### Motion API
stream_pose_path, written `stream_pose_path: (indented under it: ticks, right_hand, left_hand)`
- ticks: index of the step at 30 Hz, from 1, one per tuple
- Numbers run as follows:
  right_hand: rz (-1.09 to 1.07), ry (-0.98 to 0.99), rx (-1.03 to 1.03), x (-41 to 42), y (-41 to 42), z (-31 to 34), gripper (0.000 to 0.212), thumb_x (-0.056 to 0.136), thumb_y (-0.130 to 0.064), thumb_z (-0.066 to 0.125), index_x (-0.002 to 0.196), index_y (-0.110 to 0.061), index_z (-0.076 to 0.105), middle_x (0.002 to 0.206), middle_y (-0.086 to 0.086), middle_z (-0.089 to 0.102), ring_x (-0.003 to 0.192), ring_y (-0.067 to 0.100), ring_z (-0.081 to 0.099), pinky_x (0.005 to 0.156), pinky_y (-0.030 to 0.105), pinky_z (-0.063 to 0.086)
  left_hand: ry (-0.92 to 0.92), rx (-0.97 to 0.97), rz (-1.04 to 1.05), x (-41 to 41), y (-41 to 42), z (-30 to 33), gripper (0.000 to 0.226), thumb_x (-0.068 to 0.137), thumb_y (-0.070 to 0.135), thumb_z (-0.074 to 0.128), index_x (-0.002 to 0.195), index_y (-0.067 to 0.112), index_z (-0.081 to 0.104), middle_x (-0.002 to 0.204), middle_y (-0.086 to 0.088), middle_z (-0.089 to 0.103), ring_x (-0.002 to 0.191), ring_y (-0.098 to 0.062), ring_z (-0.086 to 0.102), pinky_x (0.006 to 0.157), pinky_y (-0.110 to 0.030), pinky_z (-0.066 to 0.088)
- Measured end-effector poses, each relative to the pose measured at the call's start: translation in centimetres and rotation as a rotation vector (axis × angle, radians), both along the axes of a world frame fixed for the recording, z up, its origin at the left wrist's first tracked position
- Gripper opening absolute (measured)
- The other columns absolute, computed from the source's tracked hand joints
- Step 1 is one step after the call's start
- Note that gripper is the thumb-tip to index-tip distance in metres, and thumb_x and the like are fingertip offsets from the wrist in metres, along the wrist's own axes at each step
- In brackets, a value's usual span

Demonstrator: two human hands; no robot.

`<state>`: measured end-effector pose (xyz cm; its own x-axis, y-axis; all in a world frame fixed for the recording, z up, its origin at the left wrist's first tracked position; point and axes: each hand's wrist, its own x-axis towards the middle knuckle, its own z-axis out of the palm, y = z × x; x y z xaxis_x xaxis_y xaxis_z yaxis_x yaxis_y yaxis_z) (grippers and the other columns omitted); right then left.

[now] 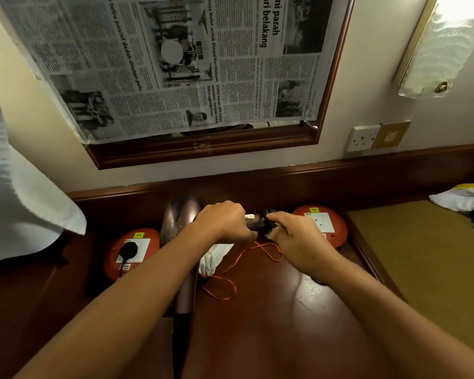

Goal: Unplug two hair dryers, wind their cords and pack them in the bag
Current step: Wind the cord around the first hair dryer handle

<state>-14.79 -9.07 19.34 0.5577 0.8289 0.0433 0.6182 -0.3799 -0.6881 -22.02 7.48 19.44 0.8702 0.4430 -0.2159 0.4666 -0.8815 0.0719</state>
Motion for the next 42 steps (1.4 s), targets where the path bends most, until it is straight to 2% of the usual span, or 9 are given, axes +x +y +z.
stream_pose_path:
  ticks: [6, 9, 13, 19, 25, 30, 33, 36, 42]
  right_hand:
    - [-0.069, 0.569, 0.197, -0.5, -1.1, -2.7, 0.016, 0.095, -0.001, 0.047, 0.104, -0.011, 0.057, 0.072, 0.005, 0.063, 0.052, 0.012, 0.054, 0.050, 0.029, 0.048]
    - [-0.015, 0.661, 0.159, -0.1, -1.6, -3.0, 0.014, 0.097, -0.007, 0.048, 0.093, -0.005, 0.061, 0.065, 0.007, 0.060, 0.047, 0.016, 0.049, 0.045, 0.030, 0.045]
    - [0.014, 0.749, 0.015, 0.0, -2.1, -4.0, 0.040, 0.098, -0.036, 0.044, 0.080, -0.005, 0.061, 0.050, 0.003, 0.043, 0.036, 0.012, 0.033, 0.038, 0.022, 0.032]
    - [0.017, 1.046, 0.166, 0.3, -2.0, -6.3, 0.029, 0.101, -0.019, 0.040, 0.095, -0.007, 0.065, 0.062, 0.000, 0.037, 0.046, 0.008, 0.030, 0.044, 0.021, 0.024]
    - [0.050, 0.985, 0.146, 1.1, -1.6, -6.2, 0.028, 0.094, -0.033, 0.049, 0.085, -0.011, 0.064, 0.057, -0.003, 0.032, 0.046, 0.011, 0.022, 0.042, 0.023, 0.018]
    - [0.058, 0.928, 0.107, 2.1, -1.2, -6.1, 0.038, 0.090, -0.046, 0.051, 0.061, -0.023, 0.061, 0.052, -0.003, 0.028, 0.043, 0.011, 0.019, 0.043, 0.024, 0.015]
    - [0.104, 0.951, 0.136, 3.0, -0.7, -5.6, 0.029, 0.087, -0.037, 0.056, 0.061, -0.025, 0.060, 0.052, -0.003, 0.028, 0.044, 0.010, 0.021, 0.043, 0.024, 0.016]
    - [0.104, 0.985, 0.107, 4.1, -0.4, -4.7, 0.018, 0.091, -0.013, 0.056, 0.074, -0.017, 0.058, 0.051, -0.005, 0.037, 0.044, 0.009, 0.028, 0.045, 0.025, 0.022]
    - [0.214, 0.398, -0.222, 6.6, 0.9, -2.3, 0.024, 0.084, 0.001, 0.058, 0.070, -0.015, 0.066, 0.057, -0.002, 0.058, 0.054, 0.017, 0.051, 0.049, 0.025, 0.040]
  left_hand:
    - [-0.016, 0.008, -0.005, 0.0, 0.0, 0.4, 0.049, 0.073, 0.066, 0.056, 0.080, 0.018, 0.061, 0.070, 0.004, 0.055, 0.063, -0.015, 0.054, 0.058, -0.030, 0.039]
    - [-0.026, -0.006, -0.007, 0.0, -0.2, 0.3, 0.041, 0.073, 0.060, 0.058, 0.075, 0.019, 0.058, 0.069, 0.003, 0.056, 0.062, -0.014, 0.053, 0.056, -0.029, 0.037]
    - [-0.070, -0.028, 0.001, 0.0, -0.2, 0.8, 0.035, 0.072, 0.058, 0.060, 0.073, 0.023, 0.056, 0.069, 0.005, 0.056, 0.063, -0.015, 0.055, 0.058, -0.029, 0.039]
    - [-0.078, -0.031, -0.022, -0.4, -0.5, 1.3, 0.038, 0.072, 0.060, 0.060, 0.069, 0.023, 0.054, 0.068, 0.005, 0.056, 0.062, -0.015, 0.055, 0.059, -0.030, 0.041]
    - [-0.075, -0.088, -0.045, -0.8, -0.8, 1.6, 0.036, 0.073, 0.059, 0.062, 0.073, 0.024, 0.056, 0.069, 0.005, 0.058, 0.063, -0.013, 0.056, 0.059, -0.030, 0.043]
    - [-0.084, -0.160, -0.070, -1.0, -0.9, 2.2, 0.034, 0.074, 0.057, 0.064, 0.077, 0.023, 0.058, 0.069, 0.004, 0.061, 0.063, -0.013, 0.059, 0.059, -0.029, 0.046]
    - [-0.070, -0.126, -0.096, -1.2, -1.0, 2.3, 0.037, 0.073, 0.059, 0.063, 0.078, 0.023, 0.059, 0.069, 0.004, 0.060, 0.064, -0.013, 0.058, 0.058, -0.030, 0.045]
    - [-0.043, -0.110, -0.121, -1.5, -1.0, 2.2, 0.038, 0.073, 0.061, 0.062, 0.074, 0.024, 0.058, 0.066, 0.005, 0.059, 0.061, -0.012, 0.057, 0.053, -0.028, 0.041]
    - [-0.011, -0.077, -0.220, -1.8, -2.1, 2.6, 0.033, 0.074, 0.056, 0.064, 0.077, 0.024, 0.059, 0.069, 0.004, 0.061, 0.062, -0.012, 0.057, 0.054, -0.028, 0.044]
